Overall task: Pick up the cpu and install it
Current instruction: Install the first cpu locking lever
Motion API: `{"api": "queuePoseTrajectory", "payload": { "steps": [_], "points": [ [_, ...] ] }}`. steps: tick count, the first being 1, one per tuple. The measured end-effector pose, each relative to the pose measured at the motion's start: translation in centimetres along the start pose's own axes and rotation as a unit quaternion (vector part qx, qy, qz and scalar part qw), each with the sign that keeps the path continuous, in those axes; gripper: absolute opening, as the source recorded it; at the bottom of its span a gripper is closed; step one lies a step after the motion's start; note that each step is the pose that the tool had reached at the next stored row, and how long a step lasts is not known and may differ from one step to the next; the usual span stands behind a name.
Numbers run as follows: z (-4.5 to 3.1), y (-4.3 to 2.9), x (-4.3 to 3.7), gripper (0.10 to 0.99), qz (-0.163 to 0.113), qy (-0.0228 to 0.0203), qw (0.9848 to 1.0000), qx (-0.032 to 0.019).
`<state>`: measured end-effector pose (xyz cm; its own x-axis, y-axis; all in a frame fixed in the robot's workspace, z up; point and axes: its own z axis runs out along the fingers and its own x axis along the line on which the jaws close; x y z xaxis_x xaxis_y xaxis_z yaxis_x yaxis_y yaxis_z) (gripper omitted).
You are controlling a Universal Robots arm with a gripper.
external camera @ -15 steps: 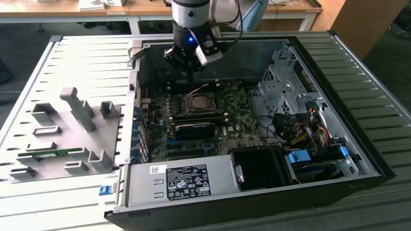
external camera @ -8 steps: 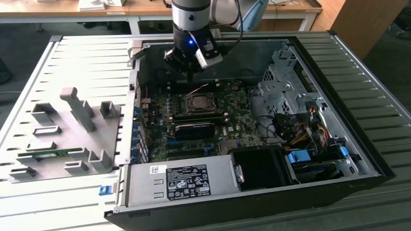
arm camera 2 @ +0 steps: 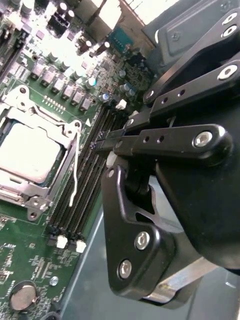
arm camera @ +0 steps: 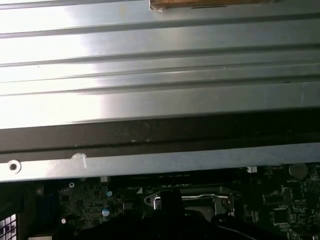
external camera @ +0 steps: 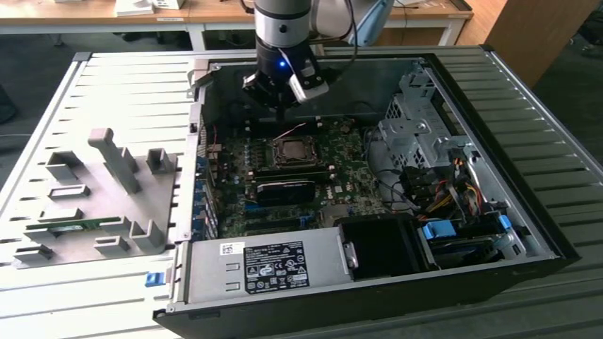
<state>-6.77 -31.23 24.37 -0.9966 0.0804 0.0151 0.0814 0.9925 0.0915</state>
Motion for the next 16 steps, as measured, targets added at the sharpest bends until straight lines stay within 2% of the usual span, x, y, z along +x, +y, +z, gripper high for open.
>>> {"api": "queuePoseTrajectory", "payload": {
  "steps": [3, 7, 16],
  "points": [
    [0.38, 0.01, -0.57, 0.122, -0.002, 0.0000, 1.0000, 0.0012],
    [0.63, 0.01, -0.77, 0.122, -0.013, 0.0011, 0.9999, 0.0014],
    [1.03, 0.01, -1.33, 0.122, -0.014, 0.0010, 0.9999, 0.0028]
  ]
}}
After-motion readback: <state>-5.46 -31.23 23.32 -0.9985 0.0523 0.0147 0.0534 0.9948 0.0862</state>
